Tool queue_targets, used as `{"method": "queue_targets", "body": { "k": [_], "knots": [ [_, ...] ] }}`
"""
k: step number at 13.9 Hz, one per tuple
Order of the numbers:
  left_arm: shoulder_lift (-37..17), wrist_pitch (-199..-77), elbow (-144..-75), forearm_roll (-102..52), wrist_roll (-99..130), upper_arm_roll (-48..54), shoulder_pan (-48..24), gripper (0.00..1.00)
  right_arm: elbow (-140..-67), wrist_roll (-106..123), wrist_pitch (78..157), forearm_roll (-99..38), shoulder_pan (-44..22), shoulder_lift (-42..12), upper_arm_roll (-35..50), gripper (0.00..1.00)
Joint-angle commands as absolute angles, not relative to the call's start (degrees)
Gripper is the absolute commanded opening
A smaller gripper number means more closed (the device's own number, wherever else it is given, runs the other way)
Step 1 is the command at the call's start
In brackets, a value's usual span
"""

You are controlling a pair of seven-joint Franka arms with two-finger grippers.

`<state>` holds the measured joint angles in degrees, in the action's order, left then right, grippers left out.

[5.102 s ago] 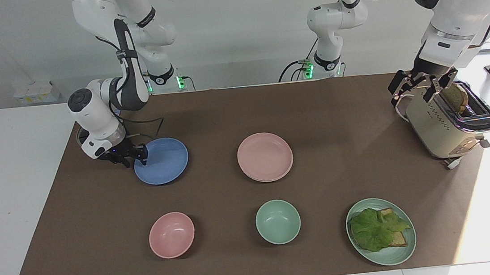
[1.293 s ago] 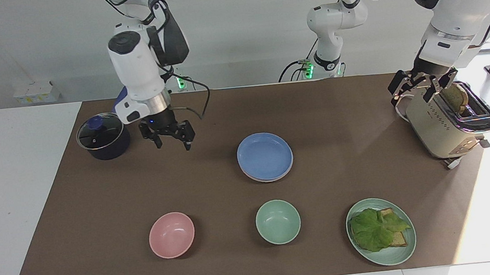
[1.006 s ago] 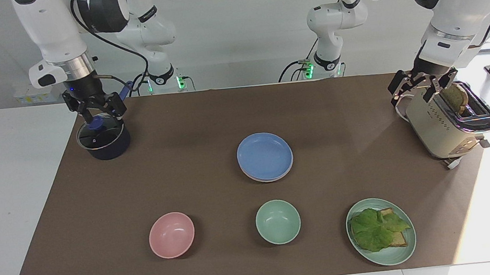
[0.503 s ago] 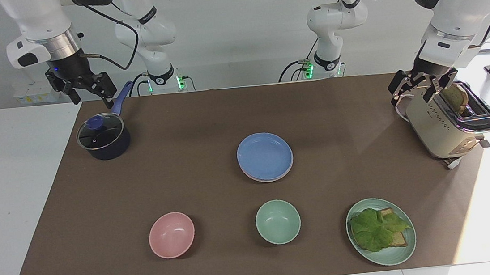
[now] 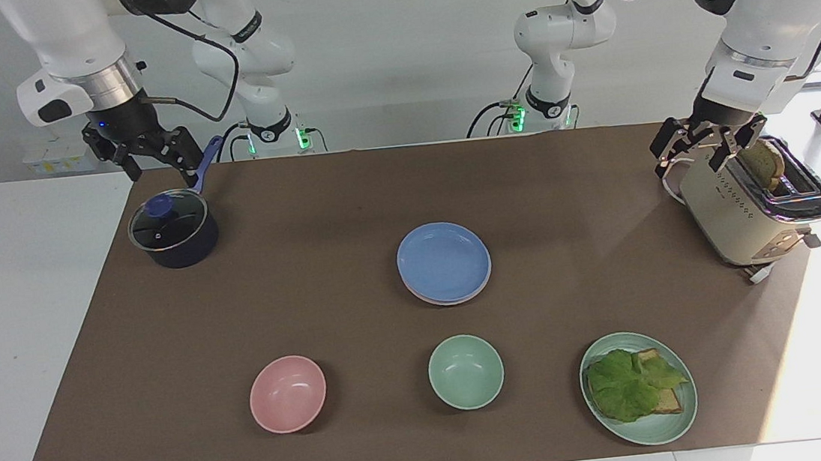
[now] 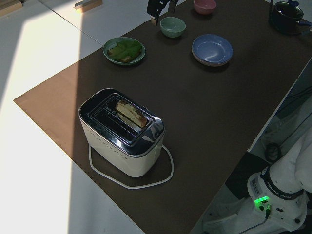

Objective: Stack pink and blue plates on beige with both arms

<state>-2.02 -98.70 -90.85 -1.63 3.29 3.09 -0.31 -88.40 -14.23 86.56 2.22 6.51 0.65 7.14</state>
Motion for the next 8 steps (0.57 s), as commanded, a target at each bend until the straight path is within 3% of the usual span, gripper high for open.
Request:
{"method": "queue_targets", "body": {
  "k": [1, 8],
  "knots": [
    [-1.67, -97.65, -90.53, -0.79, 2.99, 3.16, -0.18, 1.0, -91.85, -11.45, 88.24, 0.88, 7.03, 3.34, 7.29, 1.0],
    [-1.67, -97.65, -90.53, -0.79, 2.99, 3.16, -0.18, 1.0, -91.67, -9.93, 88.59, 0.79, 6.94, 3.25, 7.29, 1.0]
  ]
}}
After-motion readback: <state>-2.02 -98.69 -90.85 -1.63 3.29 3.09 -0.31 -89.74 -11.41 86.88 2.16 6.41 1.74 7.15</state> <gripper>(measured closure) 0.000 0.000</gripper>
